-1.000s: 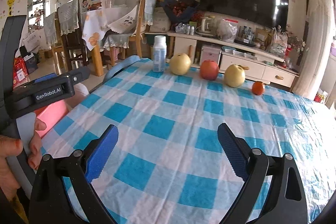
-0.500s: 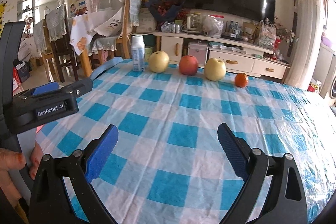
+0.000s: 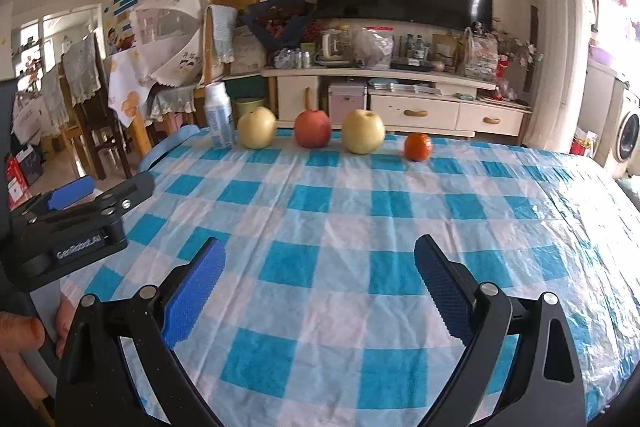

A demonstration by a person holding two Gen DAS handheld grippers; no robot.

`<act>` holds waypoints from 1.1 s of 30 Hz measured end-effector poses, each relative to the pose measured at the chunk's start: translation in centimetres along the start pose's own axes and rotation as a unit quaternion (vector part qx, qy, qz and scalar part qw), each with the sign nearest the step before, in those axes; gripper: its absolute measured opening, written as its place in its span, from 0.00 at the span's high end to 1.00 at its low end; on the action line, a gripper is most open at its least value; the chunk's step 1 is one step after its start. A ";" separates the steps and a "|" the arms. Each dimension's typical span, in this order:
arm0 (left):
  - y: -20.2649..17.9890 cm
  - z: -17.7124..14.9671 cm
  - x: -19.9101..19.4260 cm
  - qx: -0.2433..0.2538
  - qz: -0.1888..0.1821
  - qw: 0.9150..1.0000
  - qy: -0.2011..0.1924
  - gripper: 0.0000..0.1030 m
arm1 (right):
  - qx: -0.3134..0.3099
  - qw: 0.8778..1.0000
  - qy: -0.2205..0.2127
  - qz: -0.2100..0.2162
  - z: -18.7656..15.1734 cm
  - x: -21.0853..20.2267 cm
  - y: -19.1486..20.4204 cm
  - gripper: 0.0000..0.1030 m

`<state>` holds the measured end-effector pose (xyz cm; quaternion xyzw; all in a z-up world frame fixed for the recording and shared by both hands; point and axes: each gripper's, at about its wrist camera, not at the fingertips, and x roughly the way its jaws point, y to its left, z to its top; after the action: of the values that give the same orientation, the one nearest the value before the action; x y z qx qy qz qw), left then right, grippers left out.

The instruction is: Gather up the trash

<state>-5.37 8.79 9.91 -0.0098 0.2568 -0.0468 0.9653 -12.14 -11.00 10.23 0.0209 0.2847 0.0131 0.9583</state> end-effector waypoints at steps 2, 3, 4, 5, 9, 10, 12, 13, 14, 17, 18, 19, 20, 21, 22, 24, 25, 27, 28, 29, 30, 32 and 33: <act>-0.3 0.2 -0.2 0.001 0.003 1.000 -0.006 0.04 | 0.007 1.000 -0.004 -0.003 0.2 -0.2 -0.8 0.08; -0.3 0.3 -0.3 -0.002 0.002 1.000 -0.008 0.04 | 0.013 1.000 -0.006 -0.005 0.3 -0.4 -1.3 0.08; -0.3 0.4 -0.4 -0.005 0.000 1.000 -0.009 0.04 | 0.016 1.000 -0.008 -0.006 0.4 -0.4 -1.6 0.08; -0.4 0.4 -0.5 -0.009 -0.001 1.000 -0.011 0.04 | 0.020 1.000 -0.010 -0.008 0.5 -0.5 -2.0 0.08; -1.0 0.4 -0.8 -0.006 -0.005 1.000 -0.012 0.04 | 0.036 0.999 -0.020 -0.018 0.9 -1.2 -3.6 0.08; -1.1 0.4 -0.8 -0.005 -0.002 1.000 -0.010 0.04 | 0.039 0.999 -0.021 -0.020 1.0 -1.4 -3.9 0.08; -1.9 0.3 -1.2 0.004 0.005 1.000 -0.007 0.04 | 0.046 0.998 -0.025 -0.023 1.1 -1.8 -4.4 0.08; -2.2 0.3 -1.4 0.006 0.001 1.000 -0.008 0.04 | 0.047 0.998 -0.027 -0.025 1.1 -2.1 -4.6 0.08; -2.7 0.3 -1.8 0.009 -0.004 1.000 -0.011 0.04 | 0.048 0.998 -0.030 -0.028 1.3 -2.5 -4.8 0.08; -4.1 0.4 -3.3 0.019 -0.008 1.000 -0.023 0.04 | 0.055 0.997 -0.039 -0.036 1.7 -3.9 -5.4 0.08; -4.5 0.4 -3.8 0.024 -0.009 0.999 -0.027 0.04 | 0.057 0.997 -0.043 -0.038 1.8 -4.3 -5.5 0.08; -4.8 0.5 -4.2 0.027 -0.010 0.999 -0.030 0.04 | 0.059 0.996 -0.046 -0.041 1.9 -4.9 -5.7 0.08; -5.2 0.5 -5.0 0.032 -0.013 0.999 -0.036 0.04 | 0.061 0.996 -0.048 -0.043 2.0 -5.4 -5.8 0.08; -5.4 0.6 -5.5 0.033 -0.016 0.999 -0.039 0.04 | 0.063 0.996 -0.051 -0.047 2.0 -6.1 -6.0 0.08; -5.6 0.6 -5.9 0.034 -0.018 0.998 -0.041 0.04 | 0.063 0.995 -0.054 -0.052 2.0 -6.8 -6.1 0.08; -5.8 0.6 -7.0 0.032 -0.012 0.999 -0.041 0.04 | 0.063 0.995 -0.058 -0.061 1.9 -8.1 -6.3 0.08; -5.9 0.6 -7.5 0.032 -0.015 0.999 -0.041 0.04 | 0.062 0.994 -0.058 -0.064 1.8 -8.6 -6.3 0.08; -5.9 0.5 -8.7 0.033 -0.022 0.998 -0.051 0.04 | 0.061 0.994 -0.059 -0.069 1.7 -9.9 -6.2 0.08; -5.9 0.5 -9.3 0.034 -0.021 0.998 -0.056 0.04 | 0.060 0.994 -0.059 -0.070 1.6 -10.2 -6.1 0.08; -6.0 0.5 -9.9 0.038 -0.019 0.997 -0.060 0.04 | 0.058 0.994 -0.060 -0.072 1.5 -10.9 -5.9 0.08; -6.0 0.5 -10.3 0.042 -0.018 0.997 -0.062 0.04 | 0.055 0.994 -0.061 -0.073 1.4 -11.3 -5.7 0.08; -5.9 0.6 -11.3 0.043 -0.014 0.997 -0.068 0.04 | 0.048 0.994 -0.062 -0.077 1.2 -12.3 -5.2 0.07; -5.7 0.7 -11.8 0.040 -0.014 0.997 -0.071 0.04 | 0.043 0.994 -0.063 -0.078 1.2 -12.6 -4.9 0.07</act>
<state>-15.73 4.25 16.60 0.0222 0.1852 -0.0702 0.9799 -22.02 -16.42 17.86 0.0409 0.2247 -0.0755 0.9706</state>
